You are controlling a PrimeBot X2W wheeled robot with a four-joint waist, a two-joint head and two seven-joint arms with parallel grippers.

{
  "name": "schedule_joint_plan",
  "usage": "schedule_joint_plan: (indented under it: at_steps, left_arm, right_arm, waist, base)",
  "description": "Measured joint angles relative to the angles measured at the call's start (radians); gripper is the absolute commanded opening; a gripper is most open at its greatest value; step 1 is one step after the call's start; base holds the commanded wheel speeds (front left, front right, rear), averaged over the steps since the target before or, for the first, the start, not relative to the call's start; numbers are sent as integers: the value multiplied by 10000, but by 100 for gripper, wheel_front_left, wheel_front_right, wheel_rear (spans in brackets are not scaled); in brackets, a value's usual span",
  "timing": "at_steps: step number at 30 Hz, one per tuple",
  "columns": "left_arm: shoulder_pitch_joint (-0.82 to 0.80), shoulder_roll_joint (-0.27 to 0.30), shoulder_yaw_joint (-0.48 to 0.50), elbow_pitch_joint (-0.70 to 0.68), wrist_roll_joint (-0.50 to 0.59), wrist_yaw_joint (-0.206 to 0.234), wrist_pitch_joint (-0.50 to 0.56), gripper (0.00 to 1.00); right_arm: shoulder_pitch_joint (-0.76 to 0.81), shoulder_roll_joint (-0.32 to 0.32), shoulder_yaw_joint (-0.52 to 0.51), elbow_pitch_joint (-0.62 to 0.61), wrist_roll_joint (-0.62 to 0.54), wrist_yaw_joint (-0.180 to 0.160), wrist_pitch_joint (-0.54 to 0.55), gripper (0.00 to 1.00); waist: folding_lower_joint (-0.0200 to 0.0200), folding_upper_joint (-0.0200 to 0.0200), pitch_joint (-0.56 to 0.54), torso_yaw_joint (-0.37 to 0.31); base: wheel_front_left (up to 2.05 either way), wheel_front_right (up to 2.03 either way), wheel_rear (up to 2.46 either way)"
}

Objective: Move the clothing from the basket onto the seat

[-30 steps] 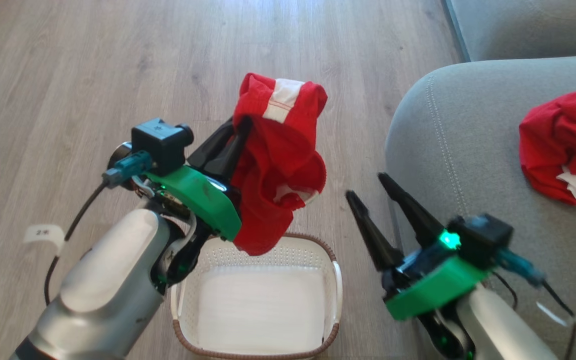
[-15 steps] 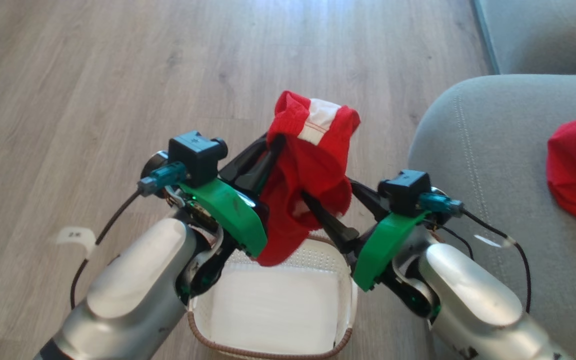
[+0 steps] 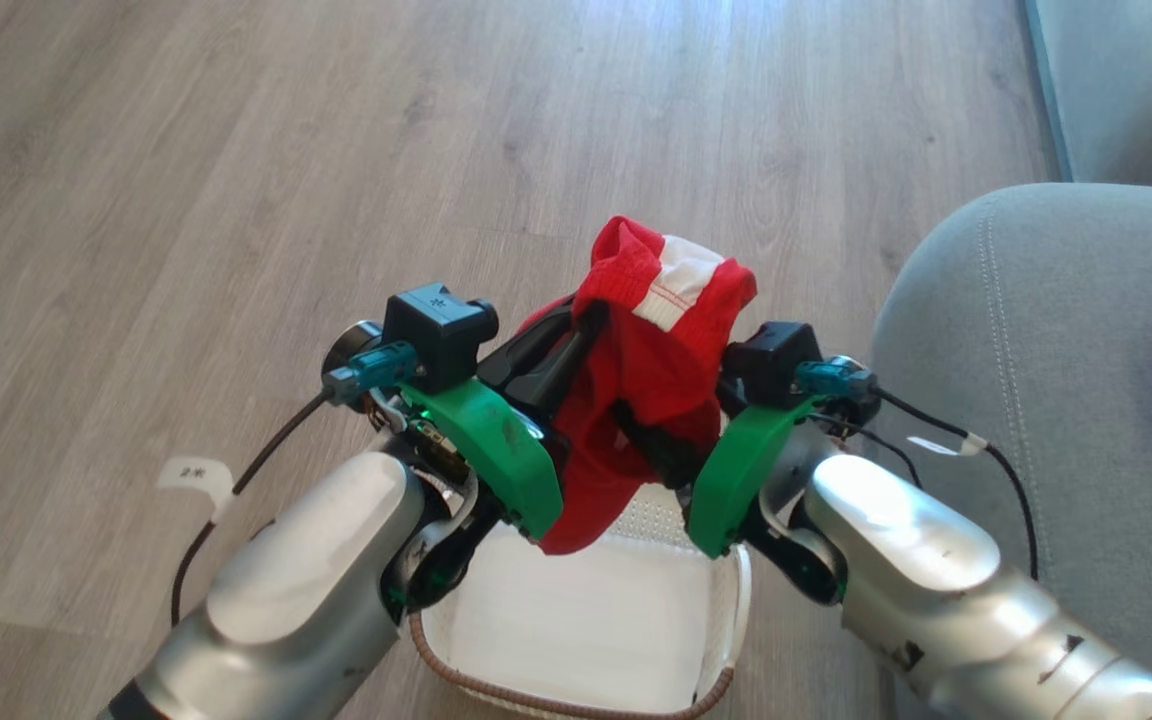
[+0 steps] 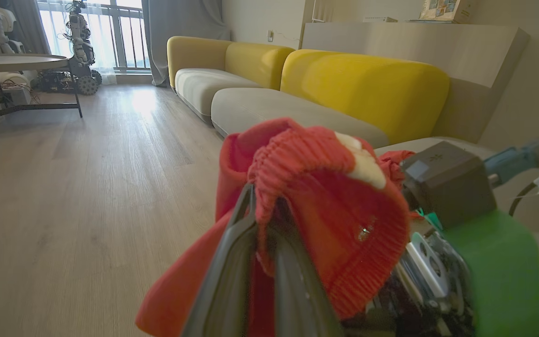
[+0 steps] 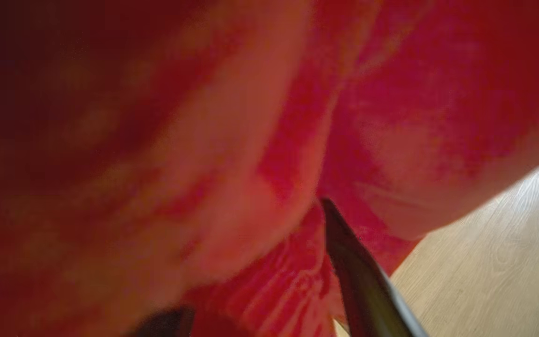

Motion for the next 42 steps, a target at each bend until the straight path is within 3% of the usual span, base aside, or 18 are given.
schedule_joint_plan:
  at_steps: [2,3,13,20,27,28,29,30,31,42]
  left_arm:
    - [1,0,-6,19,-54,0,0,0]
    - [1,0,-10,27,-67,0,0,0]
    - [4,61,0,69,-69,29,-15,0]
    - [75,226,40,63,-198,119,-102,0]
    - [538,330,-8,42,-234,207,-102,0]
    - [546,328,-12,25,-234,207,-102,15]
    - [545,328,-12,15,-236,209,-100,44]
    - [545,328,-17,8,-240,209,-98,93]
    - [546,332,-19,-6,-261,209,-98,100]
    - [546,453,-61,-174,-261,282,-92,100]
  right_arm:
    - [-75,69,174,182,150,0,-161,11]
    - [-81,90,267,232,221,0,-199,0]
    - [-88,42,360,416,696,0,-616,0]
    - [274,-249,-1595,-811,29,0,-627,0]
    - [1571,-228,-2805,-1847,-869,0,-625,0]
    - [1642,-221,-2957,-1985,-970,0,-627,0]
    - [1673,-213,-3081,-2105,-1068,0,-625,0]
    - [1678,-209,-3195,-2197,-1143,0,-625,0]
    - [1680,-209,-3300,-2291,-1200,0,-627,0]
    - [2162,-374,-4385,-3062,-1595,0,-629,0]
  waist:
    - [0,0,-9,55]
    - [0,0,-13,73]
    - [0,0,-64,-87]
    - [0,0,-118,-355]
    - [0,0,-138,-664]
    - [0,0,-129,-719]
    - [0,0,-120,-780]
    - [0,0,-113,-844]
    - [0,0,-106,-915]
    - [0,0,-10,-2013]
  base:
    - [0,0,0]
    - [0,0,0]
    - [0,0,0]
    - [0,0,0]
    - [0,0,0]
    - [0,0,0]
    - [0,0,0]
    - [0,0,0]
    - [0,0,0]
    - [0,0,0]
